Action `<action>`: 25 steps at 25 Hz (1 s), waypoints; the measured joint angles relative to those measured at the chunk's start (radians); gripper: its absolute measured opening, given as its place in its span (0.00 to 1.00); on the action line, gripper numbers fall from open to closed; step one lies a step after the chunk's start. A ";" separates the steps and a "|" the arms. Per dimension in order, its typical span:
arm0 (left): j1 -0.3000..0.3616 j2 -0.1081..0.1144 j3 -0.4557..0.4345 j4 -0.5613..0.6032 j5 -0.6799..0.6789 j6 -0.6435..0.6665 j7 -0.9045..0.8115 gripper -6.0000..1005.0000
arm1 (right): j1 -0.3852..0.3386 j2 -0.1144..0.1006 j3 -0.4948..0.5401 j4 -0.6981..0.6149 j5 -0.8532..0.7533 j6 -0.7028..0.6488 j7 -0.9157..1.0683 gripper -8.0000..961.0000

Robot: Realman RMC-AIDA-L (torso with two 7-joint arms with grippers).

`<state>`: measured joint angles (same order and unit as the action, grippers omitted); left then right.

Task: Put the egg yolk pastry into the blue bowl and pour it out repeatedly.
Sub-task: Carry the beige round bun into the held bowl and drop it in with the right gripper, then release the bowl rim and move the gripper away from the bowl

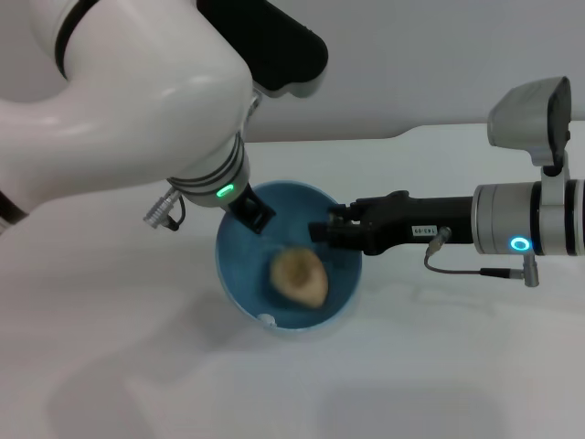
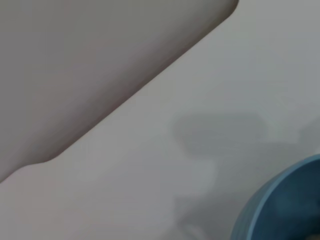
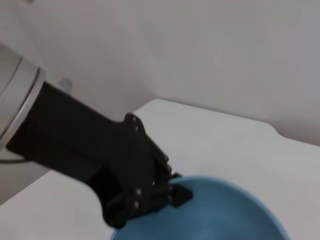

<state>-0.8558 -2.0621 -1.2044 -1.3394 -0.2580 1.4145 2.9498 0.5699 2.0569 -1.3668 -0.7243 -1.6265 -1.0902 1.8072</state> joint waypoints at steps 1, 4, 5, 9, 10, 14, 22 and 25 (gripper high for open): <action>0.000 0.000 0.004 -0.003 -0.009 0.001 0.000 0.02 | 0.002 -0.001 0.002 0.000 -0.001 0.000 0.000 0.38; 0.000 0.002 0.012 -0.009 -0.039 0.005 0.000 0.01 | 0.005 -0.001 0.007 -0.001 -0.003 0.001 -0.003 0.46; -0.001 0.002 0.015 -0.009 -0.048 0.008 0.000 0.01 | 0.004 -0.001 0.014 -0.005 -0.004 0.000 -0.004 0.45; -0.009 0.002 0.038 -0.010 -0.067 0.042 0.000 0.01 | -0.017 0.002 0.075 -0.049 -0.004 0.023 -0.020 0.45; -0.012 0.002 0.049 -0.011 -0.075 0.049 0.000 0.01 | -0.024 0.003 0.093 -0.059 -0.004 0.032 -0.029 0.45; -0.028 0.002 0.103 -0.003 -0.117 0.066 0.001 0.01 | -0.042 0.004 0.180 -0.073 -0.004 0.069 -0.061 0.45; -0.055 -0.004 0.154 0.002 -0.198 0.066 0.001 0.01 | -0.077 0.005 0.235 -0.065 -0.004 0.093 -0.100 0.45; -0.069 -0.005 0.166 0.002 -0.218 0.055 0.002 0.01 | -0.083 0.005 0.235 -0.057 -0.004 0.100 -0.101 0.45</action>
<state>-0.9249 -2.0670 -1.0388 -1.3371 -0.4757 1.4698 2.9513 0.4873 2.0616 -1.1316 -0.7811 -1.6307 -0.9901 1.7067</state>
